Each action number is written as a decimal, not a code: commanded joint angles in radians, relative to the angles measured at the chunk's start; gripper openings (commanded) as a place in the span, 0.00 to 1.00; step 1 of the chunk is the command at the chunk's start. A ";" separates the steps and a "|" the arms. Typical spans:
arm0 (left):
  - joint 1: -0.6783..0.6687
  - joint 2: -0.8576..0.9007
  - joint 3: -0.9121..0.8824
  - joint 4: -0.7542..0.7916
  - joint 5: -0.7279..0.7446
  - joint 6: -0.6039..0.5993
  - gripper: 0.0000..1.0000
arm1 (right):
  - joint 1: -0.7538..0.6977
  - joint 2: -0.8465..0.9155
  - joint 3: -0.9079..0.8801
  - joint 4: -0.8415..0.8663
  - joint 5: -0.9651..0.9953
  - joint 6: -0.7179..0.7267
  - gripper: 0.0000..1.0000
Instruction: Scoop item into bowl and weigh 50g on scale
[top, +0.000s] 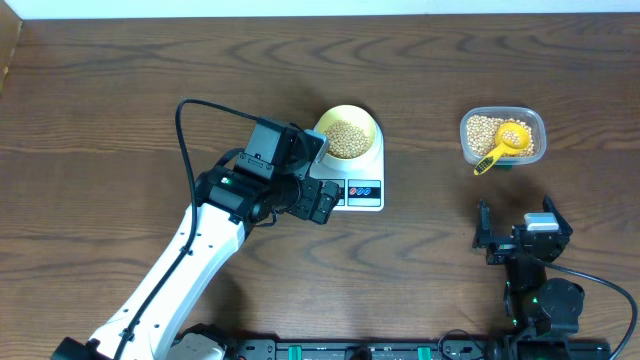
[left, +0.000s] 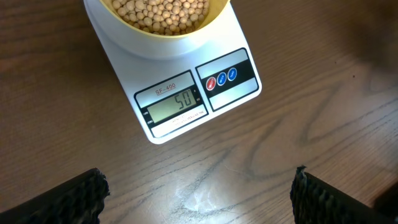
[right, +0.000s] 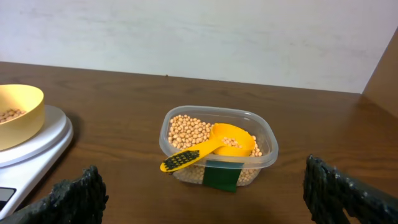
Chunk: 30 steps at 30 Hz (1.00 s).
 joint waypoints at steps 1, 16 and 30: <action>-0.001 0.003 -0.002 0.000 0.011 0.017 0.96 | 0.011 -0.010 -0.005 0.000 0.011 -0.011 0.99; -0.001 0.003 -0.002 -0.001 0.011 0.017 0.96 | 0.011 -0.010 -0.005 0.000 0.012 -0.011 0.99; 0.000 0.003 -0.002 0.177 0.008 0.017 0.96 | 0.011 -0.010 -0.005 0.000 0.011 -0.011 0.99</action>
